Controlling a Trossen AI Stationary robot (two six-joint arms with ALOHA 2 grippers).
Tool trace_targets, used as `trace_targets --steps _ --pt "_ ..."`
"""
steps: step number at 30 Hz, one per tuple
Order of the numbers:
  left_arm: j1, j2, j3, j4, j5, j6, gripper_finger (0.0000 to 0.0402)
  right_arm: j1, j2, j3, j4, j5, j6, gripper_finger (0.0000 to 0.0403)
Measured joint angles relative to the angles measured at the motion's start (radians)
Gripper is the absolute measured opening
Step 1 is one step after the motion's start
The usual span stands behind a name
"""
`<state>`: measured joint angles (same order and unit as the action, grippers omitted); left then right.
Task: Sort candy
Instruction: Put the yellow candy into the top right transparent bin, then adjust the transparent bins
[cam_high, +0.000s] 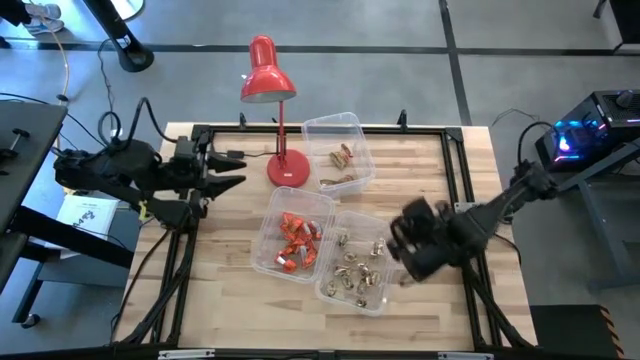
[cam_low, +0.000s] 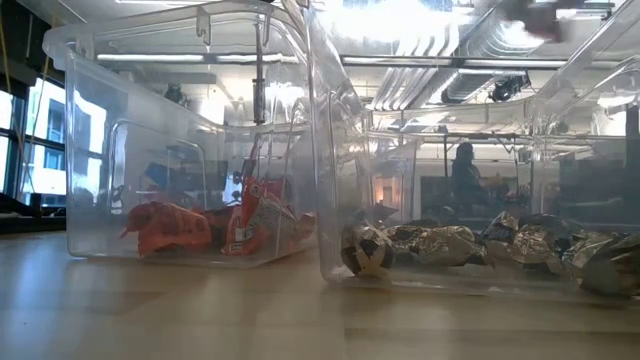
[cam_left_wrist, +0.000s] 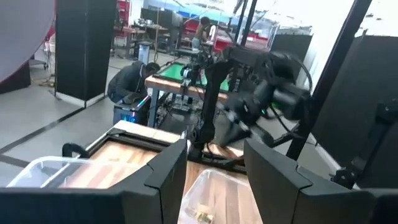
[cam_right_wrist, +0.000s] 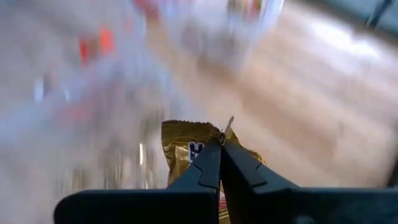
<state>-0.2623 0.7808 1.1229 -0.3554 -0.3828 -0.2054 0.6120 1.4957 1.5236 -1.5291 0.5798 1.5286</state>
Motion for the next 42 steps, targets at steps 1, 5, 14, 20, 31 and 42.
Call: trace_targets --steps 1,5,14,20,31,42 --pt "0.0 -0.002 0.0 -0.014 0.0 0.0 0.0154 -0.031 -0.005 0.001 0.017 0.059 -0.021 0.0" --pt "0.0 0.0 0.0 -0.086 -0.029 -0.022 0.0154 -0.175 -0.005 -0.014 0.152 0.247 -0.177 0.0" --pt "0.0 0.056 0.0 -0.295 -0.069 -0.135 0.0154 -0.566 0.01 -0.035 0.824 0.105 -0.951 0.0" --pt "-0.001 0.07 -0.001 -0.305 -0.016 -0.21 0.0154 -0.771 0.07 -0.035 0.9 -0.07 -1.033 0.0" --pt "-0.009 0.07 -0.001 -0.306 0.009 -0.254 0.0154 -0.883 0.142 -0.036 0.908 -0.216 -1.044 0.0127" --pt "-0.021 0.1 -0.093 -0.279 0.041 -0.261 0.0154 -0.79 0.064 -0.036 0.673 -0.411 -1.057 0.0186"
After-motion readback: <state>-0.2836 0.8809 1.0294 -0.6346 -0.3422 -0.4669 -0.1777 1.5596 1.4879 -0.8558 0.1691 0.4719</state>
